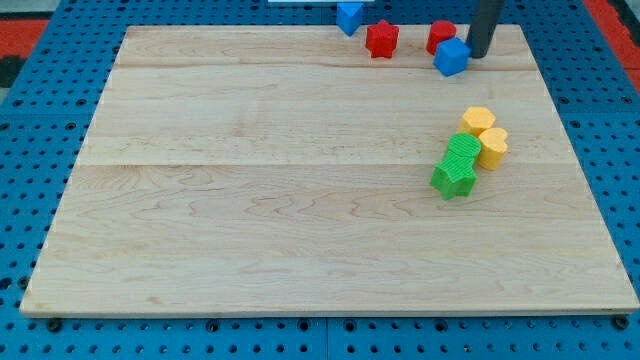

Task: Push the cube parallel to the green circle

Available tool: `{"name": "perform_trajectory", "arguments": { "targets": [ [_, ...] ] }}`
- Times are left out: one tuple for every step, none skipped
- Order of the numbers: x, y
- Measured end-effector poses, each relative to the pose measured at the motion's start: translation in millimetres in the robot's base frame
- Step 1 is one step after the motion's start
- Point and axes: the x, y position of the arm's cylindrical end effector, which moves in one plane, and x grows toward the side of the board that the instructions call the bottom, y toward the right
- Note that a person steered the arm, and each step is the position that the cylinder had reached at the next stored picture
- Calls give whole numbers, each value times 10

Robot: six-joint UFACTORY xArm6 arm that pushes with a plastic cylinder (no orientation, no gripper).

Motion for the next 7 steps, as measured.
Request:
{"name": "perform_trajectory", "arguments": {
  "targets": [
    [308, -676],
    [519, -1223],
    [415, -956],
    [260, -873],
    [-43, -873],
    [25, -1292],
    [410, -1946]
  ]
}}
